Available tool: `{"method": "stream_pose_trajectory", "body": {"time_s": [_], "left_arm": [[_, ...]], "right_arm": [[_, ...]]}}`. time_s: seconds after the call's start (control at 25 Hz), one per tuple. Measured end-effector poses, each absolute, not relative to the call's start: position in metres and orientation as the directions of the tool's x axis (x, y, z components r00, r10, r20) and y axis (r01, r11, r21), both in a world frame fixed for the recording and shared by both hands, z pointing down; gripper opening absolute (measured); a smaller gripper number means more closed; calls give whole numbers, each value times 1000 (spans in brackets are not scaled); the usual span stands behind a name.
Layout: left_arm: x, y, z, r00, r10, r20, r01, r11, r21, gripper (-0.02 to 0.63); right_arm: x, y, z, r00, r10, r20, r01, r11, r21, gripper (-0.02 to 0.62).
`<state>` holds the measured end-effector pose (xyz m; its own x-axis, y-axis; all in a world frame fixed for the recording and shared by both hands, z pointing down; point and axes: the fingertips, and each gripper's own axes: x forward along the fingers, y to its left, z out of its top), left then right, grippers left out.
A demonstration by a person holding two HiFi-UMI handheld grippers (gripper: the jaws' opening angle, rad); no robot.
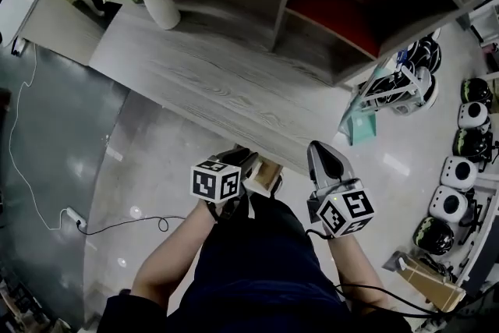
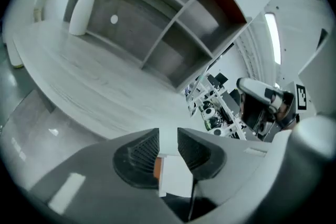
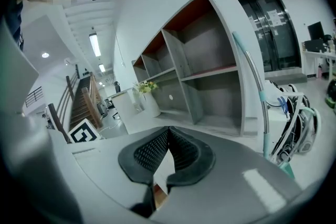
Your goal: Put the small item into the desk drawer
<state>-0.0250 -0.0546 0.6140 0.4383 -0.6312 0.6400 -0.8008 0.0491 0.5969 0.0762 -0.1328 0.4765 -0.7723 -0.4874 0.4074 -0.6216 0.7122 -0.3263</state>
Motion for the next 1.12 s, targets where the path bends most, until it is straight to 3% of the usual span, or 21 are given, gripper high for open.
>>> {"method": "stream_pose_trajectory", "body": {"time_s": [0.24, 0.48, 0.8, 1.12], "left_arm": [[-68, -82, 527, 281, -809, 516, -840, 53, 540, 106], [-101, -98, 463, 178, -888, 424, -882, 48, 469, 106], [-110, -119, 382, 120, -954, 273, -921, -4, 388, 106], [-101, -125, 303, 109, -988, 109, -978, -87, 188, 106]], "right_arm": [[70, -141, 448, -788, -499, 360, -605, 735, -306, 6], [64, -157, 417, -804, -515, 296, -593, 726, -349, 6], [44, -163, 355, -827, -530, 190, -562, 793, -234, 6], [40, -169, 310, -833, -544, 102, -553, 807, -209, 6]]}}
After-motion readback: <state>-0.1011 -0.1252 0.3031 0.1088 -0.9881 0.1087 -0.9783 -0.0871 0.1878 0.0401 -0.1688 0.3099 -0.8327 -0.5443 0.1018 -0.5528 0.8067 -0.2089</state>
